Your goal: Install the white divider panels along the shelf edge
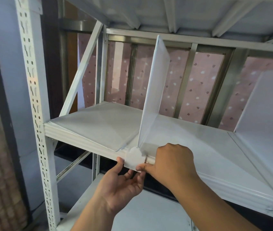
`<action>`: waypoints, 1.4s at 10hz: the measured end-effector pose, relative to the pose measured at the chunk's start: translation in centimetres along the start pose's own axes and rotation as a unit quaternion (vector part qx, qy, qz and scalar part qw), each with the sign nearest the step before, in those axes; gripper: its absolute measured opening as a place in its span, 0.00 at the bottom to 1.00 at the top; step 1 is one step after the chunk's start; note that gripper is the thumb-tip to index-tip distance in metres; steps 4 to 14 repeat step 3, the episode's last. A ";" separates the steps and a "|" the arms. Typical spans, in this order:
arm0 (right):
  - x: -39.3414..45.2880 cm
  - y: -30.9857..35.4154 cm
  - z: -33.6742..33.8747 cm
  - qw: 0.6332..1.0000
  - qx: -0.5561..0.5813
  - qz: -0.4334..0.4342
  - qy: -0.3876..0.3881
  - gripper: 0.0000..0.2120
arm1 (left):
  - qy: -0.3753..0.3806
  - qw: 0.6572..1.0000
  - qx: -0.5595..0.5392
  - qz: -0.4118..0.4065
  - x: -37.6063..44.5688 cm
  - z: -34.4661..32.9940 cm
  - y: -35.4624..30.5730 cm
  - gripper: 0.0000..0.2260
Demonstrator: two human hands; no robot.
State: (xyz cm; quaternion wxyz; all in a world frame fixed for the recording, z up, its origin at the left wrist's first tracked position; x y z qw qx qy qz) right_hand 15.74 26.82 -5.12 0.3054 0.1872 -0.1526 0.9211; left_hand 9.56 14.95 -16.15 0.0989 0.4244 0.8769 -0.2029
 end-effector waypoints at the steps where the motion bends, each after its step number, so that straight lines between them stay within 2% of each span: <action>1: -0.6 -0.5 -0.2 1.000 0.010 0.008 -0.024 0.35 | 0.017 0.999 0.025 -0.023 -0.4 -0.1 0.5 0.25; 2: -2.3 -3.2 -0.7 0.997 0.038 0.012 -0.069 0.34 | 0.013 0.997 0.066 -0.033 -1.3 -0.5 0.2 0.25; 3: -3.7 -7.0 -2.0 0.989 0.139 0.055 -0.020 0.34 | -0.030 0.981 0.190 -0.039 -2.3 -0.1 1.3 0.24; 14: -3.7 -7.0 -2.0 0.989 0.139 0.055 -0.020 0.34 | -0.030 0.981 0.190 -0.039 -2.3 -0.1 1.3 0.24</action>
Point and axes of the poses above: each hand's wrist, its own x-axis towards the middle knuckle, its own z-axis out of the back of the hand, y = z × x, the point moved 4 cm from there along x, towards the middle knuckle, and after that the axes turned 10 degrees about -z, right-handed, at the moved point
